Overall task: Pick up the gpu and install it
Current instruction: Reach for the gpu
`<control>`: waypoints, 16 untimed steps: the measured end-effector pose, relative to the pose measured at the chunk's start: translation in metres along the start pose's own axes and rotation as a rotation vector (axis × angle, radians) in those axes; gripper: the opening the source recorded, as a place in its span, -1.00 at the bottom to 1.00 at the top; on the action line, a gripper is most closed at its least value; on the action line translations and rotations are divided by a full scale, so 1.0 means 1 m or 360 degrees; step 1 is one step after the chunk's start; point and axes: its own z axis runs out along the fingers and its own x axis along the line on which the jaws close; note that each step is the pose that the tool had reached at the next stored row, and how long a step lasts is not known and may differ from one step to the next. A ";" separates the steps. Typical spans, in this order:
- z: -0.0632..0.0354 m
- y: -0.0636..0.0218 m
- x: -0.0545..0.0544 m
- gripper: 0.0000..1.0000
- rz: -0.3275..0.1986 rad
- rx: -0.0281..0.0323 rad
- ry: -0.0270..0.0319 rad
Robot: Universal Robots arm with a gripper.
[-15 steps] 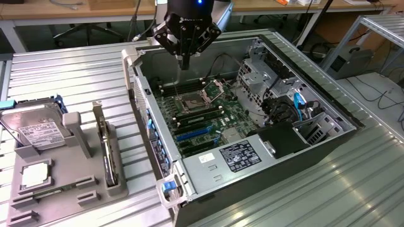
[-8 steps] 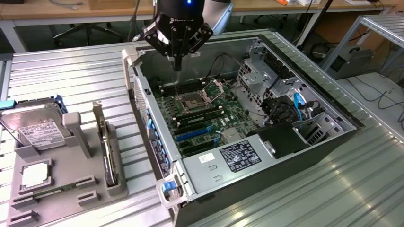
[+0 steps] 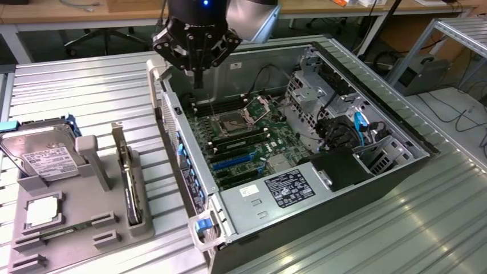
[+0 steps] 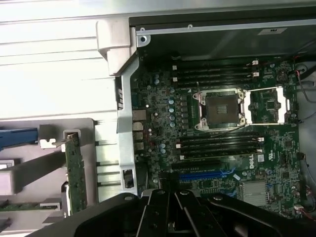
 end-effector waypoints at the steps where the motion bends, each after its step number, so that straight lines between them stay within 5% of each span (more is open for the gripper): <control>1: -0.0001 -0.0003 0.004 -0.79 0.0000 0.00000 0.00000; 2: -0.0002 -0.0005 0.006 -0.79 0.0000 0.00001 0.00001; 5: -0.0011 -0.0028 0.038 -0.79 0.0000 0.00001 0.00000; 16: -0.0021 -0.0058 0.078 -0.79 0.0001 0.00000 -0.00002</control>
